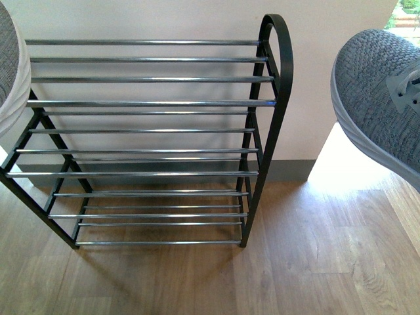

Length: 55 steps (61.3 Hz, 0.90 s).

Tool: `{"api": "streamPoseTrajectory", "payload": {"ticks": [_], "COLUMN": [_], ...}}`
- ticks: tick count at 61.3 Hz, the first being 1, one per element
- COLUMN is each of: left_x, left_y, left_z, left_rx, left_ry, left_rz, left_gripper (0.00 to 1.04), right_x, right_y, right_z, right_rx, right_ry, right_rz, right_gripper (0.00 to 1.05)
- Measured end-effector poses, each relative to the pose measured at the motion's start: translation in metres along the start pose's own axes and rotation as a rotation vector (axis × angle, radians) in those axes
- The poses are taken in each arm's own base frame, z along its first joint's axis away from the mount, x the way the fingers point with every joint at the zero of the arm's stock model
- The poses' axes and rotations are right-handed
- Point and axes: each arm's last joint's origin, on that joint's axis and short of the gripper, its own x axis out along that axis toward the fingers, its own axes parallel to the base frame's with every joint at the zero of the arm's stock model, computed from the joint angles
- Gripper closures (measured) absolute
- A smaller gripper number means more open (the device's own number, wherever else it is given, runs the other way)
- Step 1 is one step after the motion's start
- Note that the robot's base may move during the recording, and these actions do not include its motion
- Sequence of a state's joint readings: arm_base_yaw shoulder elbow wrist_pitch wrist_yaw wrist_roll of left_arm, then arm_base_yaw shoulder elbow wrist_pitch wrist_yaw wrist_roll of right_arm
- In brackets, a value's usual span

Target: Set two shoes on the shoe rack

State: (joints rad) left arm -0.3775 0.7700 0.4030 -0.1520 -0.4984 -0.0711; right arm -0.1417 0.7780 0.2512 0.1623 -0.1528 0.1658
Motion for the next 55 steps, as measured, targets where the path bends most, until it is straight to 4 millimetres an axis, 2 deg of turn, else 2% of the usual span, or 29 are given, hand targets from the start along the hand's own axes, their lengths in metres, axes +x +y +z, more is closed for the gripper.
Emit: {"api": "streamPoseTrajectory", "payload": {"ticks": [18,23,28,40,55], "left_x": [0.0,0.0,0.0,0.0,0.0], "left_y": [0.0,0.0,0.0,0.0,0.0], "left_z": [0.0,0.0,0.0,0.0,0.0], "left_rx": [0.0,0.0,0.0,0.0,0.0], "left_ry": [0.0,0.0,0.0,0.0,0.0], "left_rz": [-0.001,0.0,-0.001,-0.001,-0.001], "left_gripper": [1.03,1.03,1.03,1.03,1.03], "right_x": [0.0,0.003,0.003,0.014,0.055], "right_y": [0.0,0.002,0.01,0.045,0.102], "right_z": [0.0,-0.004,0.004,0.04,0.063], "right_rx": [-0.002,-0.04,-0.038,0.049,0.184], "right_ry": [-0.005,-0.203,-0.293,-0.276,-0.093], "right_rz": [-0.007,-0.074,-0.083,-0.063,0.018], "right_gripper": [1.03,1.03,1.03,1.03,1.03]}}
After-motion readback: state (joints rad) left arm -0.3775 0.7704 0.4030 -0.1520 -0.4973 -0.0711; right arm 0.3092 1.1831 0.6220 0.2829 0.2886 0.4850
